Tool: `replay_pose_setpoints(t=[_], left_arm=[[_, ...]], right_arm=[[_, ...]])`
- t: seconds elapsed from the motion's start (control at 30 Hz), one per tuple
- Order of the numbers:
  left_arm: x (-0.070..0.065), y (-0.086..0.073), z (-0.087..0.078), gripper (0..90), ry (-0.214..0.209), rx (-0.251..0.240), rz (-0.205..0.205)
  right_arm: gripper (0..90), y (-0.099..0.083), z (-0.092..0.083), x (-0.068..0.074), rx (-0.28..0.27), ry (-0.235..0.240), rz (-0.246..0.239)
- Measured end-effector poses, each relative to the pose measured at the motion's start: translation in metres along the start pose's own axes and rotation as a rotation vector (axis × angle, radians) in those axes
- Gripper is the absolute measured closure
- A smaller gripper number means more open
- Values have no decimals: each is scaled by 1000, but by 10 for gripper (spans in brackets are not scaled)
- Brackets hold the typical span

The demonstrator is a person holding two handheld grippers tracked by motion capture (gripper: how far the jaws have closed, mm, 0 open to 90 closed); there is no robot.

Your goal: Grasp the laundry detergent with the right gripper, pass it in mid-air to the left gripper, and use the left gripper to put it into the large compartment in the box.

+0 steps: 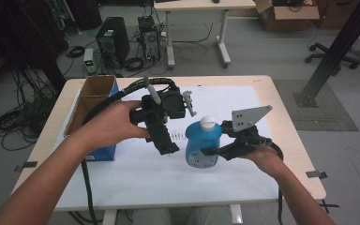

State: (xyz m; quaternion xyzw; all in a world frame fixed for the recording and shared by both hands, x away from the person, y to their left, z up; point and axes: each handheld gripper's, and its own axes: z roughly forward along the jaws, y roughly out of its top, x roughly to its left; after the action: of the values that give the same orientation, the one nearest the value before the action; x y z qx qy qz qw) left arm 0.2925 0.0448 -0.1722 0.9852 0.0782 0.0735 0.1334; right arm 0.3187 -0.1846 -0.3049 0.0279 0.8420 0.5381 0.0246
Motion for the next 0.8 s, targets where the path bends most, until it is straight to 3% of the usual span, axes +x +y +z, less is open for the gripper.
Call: replay_pose_setpoints(t=[0.8], left_arm=[[4,15,5,55,-31,9,32]], right_arm=[[454,4,32,-2,3,58,-26]])
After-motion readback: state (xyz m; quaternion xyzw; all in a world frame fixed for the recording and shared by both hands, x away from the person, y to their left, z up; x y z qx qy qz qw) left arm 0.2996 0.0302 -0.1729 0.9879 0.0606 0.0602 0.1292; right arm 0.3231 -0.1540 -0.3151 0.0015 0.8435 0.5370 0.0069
